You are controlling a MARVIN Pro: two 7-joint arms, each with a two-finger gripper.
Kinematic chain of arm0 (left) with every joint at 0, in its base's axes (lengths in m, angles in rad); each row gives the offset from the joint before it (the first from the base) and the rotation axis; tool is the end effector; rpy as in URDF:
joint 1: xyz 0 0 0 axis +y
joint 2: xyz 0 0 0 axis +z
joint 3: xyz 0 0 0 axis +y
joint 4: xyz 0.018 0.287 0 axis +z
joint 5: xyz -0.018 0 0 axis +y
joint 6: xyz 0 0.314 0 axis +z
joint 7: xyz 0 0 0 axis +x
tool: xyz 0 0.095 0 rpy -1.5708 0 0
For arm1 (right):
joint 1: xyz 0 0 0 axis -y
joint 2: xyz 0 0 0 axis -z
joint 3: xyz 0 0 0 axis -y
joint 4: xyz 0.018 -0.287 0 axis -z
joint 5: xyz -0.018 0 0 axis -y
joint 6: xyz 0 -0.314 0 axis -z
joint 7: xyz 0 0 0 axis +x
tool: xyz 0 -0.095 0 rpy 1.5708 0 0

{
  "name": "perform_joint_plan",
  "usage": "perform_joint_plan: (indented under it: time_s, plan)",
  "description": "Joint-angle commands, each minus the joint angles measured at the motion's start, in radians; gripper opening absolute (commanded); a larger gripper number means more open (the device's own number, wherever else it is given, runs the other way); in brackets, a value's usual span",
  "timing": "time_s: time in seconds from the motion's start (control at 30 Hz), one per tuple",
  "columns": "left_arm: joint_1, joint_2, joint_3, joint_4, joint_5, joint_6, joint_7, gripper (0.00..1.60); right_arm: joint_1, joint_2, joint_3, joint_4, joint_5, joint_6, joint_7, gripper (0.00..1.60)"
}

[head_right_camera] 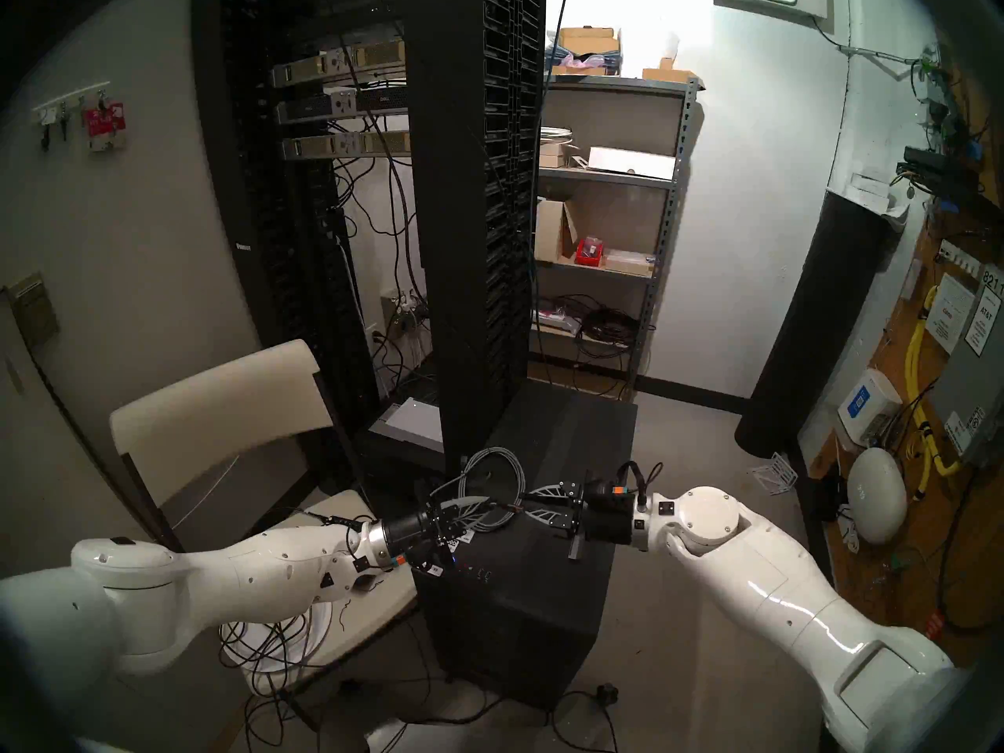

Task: Insert the cable into the workstation's USB slot

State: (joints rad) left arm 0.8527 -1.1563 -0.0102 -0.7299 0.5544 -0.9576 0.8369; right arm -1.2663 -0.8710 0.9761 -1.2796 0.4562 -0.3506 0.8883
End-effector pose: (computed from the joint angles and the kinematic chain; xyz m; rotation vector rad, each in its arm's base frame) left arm 0.4107 -0.0696 -0.4159 0.8227 -1.7703 2.2766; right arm 0.4049 -0.0330 -0.3393 -1.5702 -1.3698 -1.4599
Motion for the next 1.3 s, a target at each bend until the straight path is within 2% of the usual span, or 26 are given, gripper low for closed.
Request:
perform_joint_plan:
  time_s: [0.0,0.13,0.23,0.4,0.67,0.8,0.83,0.97,1.1,1.27]
  plan:
    - [-0.023,-0.027,0.000,0.022,0.085,-0.002,0.104,0.00,0.025,-0.013,0.000,-0.029,0.013,0.002,0.026,1.10]
    - [-0.020,-0.036,-0.009,0.034,0.121,-0.002,0.131,0.00,0.020,-0.009,-0.003,-0.044,0.012,0.022,0.036,1.07]
    - [-0.017,-0.039,-0.020,0.037,0.135,-0.002,0.134,0.00,0.016,-0.011,0.000,-0.046,0.012,0.024,0.040,0.92]
    - [-0.012,-0.048,-0.039,0.050,0.147,-0.002,0.134,0.00,0.010,-0.009,-0.007,-0.058,0.016,0.053,0.065,0.97]
    - [-0.008,-0.056,-0.078,0.061,0.157,-0.002,0.135,0.00,-0.014,0.009,-0.010,-0.055,0.017,0.118,0.078,0.96]
    - [-0.008,-0.054,-0.096,0.064,0.180,-0.002,0.143,0.00,-0.018,0.024,-0.006,-0.058,0.026,0.167,0.094,1.11]
    - [-0.005,-0.050,-0.108,0.057,0.176,-0.002,0.124,0.00,-0.019,0.025,-0.005,-0.058,0.029,0.167,0.098,1.17]
    - [-0.002,-0.050,-0.116,0.059,0.192,-0.002,0.135,0.00,-0.031,0.025,0.012,-0.077,0.036,0.175,0.075,1.27]
    - [0.006,-0.049,-0.130,0.058,0.198,-0.002,0.123,0.00,-0.020,0.014,0.021,-0.078,0.026,0.179,0.058,1.21]
    - [0.015,-0.049,-0.137,0.057,0.223,-0.002,0.137,0.00,-0.015,0.009,0.026,-0.086,0.021,0.186,0.042,1.22]
